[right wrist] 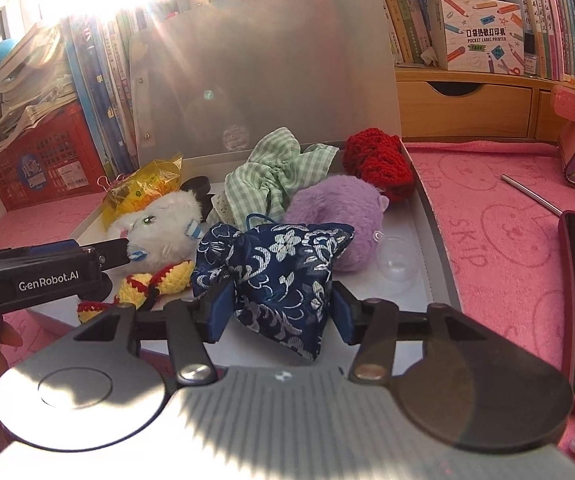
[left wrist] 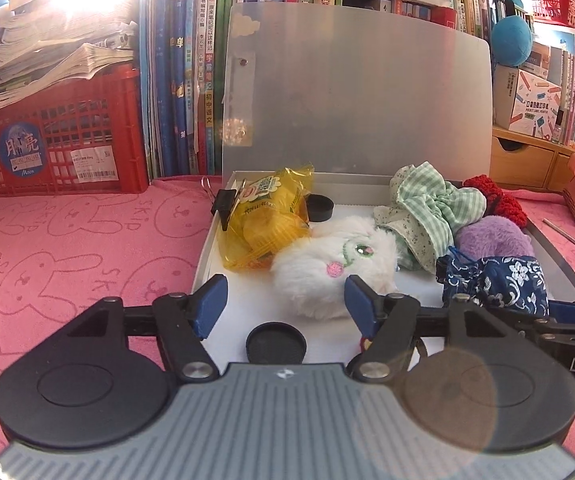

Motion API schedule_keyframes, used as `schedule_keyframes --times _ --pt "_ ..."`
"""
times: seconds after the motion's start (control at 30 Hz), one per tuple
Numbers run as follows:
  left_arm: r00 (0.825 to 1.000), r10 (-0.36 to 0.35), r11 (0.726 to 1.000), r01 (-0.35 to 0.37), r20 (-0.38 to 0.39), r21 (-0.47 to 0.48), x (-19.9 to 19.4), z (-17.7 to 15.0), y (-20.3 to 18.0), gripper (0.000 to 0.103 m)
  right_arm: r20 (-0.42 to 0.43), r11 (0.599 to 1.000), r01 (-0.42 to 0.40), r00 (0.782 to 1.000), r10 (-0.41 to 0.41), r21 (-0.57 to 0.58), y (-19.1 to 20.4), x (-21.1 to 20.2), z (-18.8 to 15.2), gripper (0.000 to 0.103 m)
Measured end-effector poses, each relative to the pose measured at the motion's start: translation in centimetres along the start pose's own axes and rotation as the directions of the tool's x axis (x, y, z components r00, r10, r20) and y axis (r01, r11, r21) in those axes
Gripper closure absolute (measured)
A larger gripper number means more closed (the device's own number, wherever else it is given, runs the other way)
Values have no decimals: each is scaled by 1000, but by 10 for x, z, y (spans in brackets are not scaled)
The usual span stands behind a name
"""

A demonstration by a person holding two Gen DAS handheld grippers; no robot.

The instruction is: Organize objects

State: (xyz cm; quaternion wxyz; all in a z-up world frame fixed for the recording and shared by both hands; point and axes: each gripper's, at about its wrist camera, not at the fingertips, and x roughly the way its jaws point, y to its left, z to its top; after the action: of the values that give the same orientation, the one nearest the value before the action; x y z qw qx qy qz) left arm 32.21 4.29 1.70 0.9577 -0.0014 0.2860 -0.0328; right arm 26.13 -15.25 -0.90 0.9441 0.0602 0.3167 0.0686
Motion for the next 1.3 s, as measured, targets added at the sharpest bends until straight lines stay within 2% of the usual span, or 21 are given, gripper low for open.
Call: schedule_keyframes --times 0.27,0.57,0.63,0.73,1.03,1.3 --pt "1000 9 997 -8 -17 81 -1 -4 -10 16 -4 1000 12 1000 -12 -28 1 -3 -3 28" --pt "999 38 990 -33 -30 136 0 -9 -17 12 -20 999 -22 1000 21 -50 7 -5 -2 14" --pt "999 38 990 -32 -35 138 -1 -9 -16 11 -19 999 -22 1000 21 -50 9 -7 -2 6" --pt "999 28 992 -23 -41 122 -2 -9 -15 11 -21 999 -31 999 30 -40 7 -8 -1 1" --pt "999 17 995 -13 -47 97 -10 -9 -12 9 -18 999 -35 999 34 -31 5 -17 0 0" --pt "1000 -5 997 7 -26 83 -33 -3 -12 9 -2 998 -31 1000 31 -57 9 -36 2 0"
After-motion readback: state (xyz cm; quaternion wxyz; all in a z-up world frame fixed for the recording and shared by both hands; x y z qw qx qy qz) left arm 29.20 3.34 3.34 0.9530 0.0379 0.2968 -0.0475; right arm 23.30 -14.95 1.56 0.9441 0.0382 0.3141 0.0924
